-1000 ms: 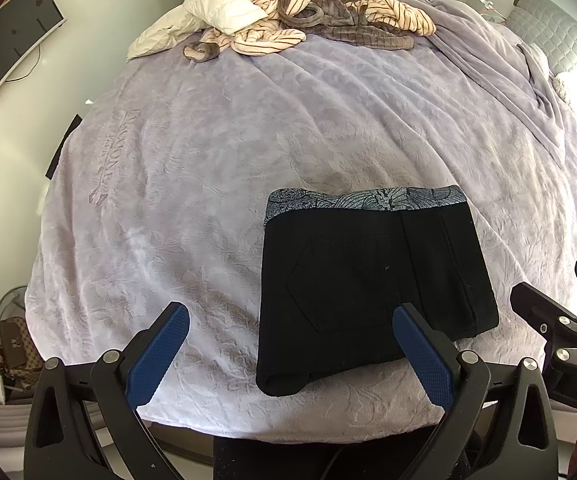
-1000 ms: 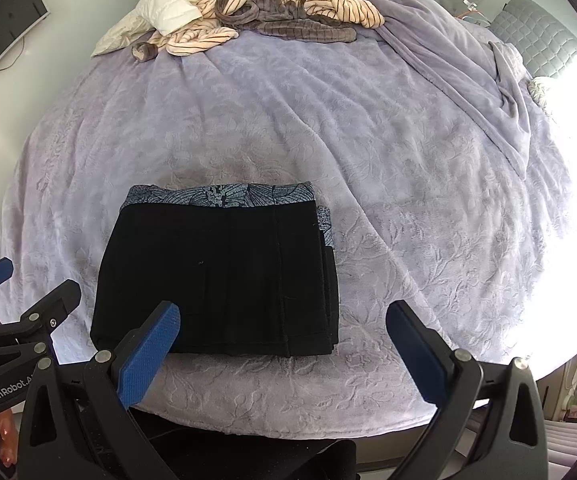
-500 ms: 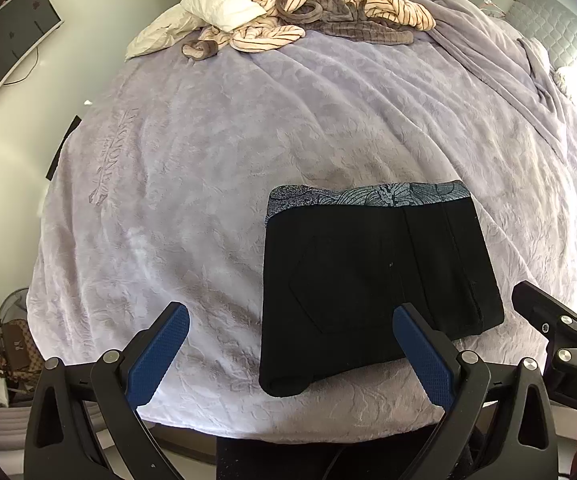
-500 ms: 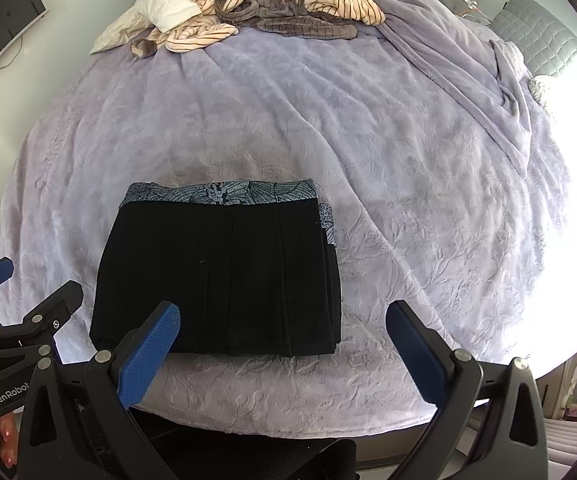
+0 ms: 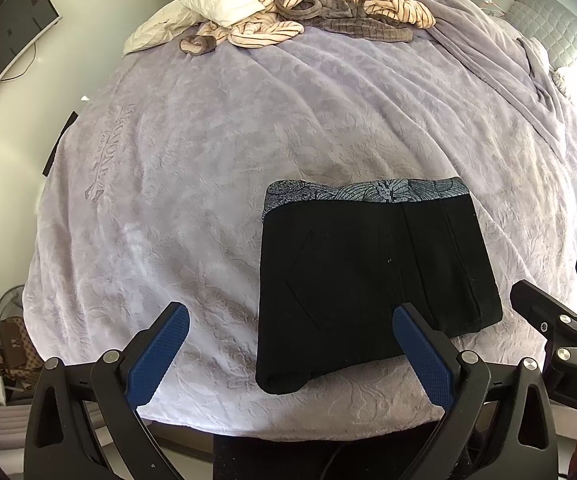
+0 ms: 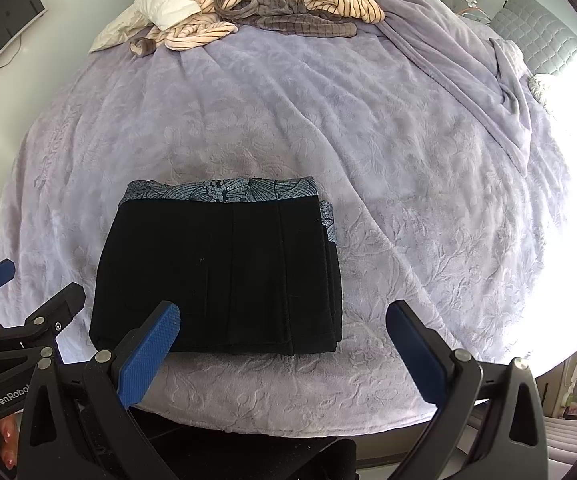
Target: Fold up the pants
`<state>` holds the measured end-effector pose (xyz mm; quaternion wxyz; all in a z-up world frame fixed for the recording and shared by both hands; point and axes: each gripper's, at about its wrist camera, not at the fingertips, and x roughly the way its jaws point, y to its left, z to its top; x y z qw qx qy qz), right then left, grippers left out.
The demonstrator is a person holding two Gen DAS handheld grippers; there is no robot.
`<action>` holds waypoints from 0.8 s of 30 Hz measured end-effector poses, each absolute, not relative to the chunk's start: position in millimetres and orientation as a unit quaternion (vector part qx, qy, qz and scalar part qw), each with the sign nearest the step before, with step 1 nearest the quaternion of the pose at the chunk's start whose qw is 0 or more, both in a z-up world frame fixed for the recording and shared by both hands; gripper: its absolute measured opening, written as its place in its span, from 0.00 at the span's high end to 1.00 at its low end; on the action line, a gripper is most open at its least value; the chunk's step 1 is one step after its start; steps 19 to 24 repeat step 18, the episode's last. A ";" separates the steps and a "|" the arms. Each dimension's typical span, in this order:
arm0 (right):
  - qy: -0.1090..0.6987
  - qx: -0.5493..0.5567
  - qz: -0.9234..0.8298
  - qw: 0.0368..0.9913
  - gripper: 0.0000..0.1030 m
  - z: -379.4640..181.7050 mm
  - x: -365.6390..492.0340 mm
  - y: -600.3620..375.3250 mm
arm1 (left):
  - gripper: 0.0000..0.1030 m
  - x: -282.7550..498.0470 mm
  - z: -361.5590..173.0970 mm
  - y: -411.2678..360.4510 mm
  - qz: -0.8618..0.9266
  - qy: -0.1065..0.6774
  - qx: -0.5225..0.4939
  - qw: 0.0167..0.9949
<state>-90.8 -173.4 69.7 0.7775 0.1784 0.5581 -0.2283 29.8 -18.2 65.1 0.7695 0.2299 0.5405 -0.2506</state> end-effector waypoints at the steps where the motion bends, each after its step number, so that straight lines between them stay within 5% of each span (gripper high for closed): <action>1: 0.558 0.179 -0.228 0.777 0.00 68.9 -91.5 -173.1 | 0.01 30.0 64.6 -18.0 -0.251 0.541 0.231 0.769; 24: 0.562 0.177 -0.224 0.776 0.00 65.3 -91.4 -173.7 | 0.01 36.7 66.3 -13.4 -0.265 0.538 0.230 0.766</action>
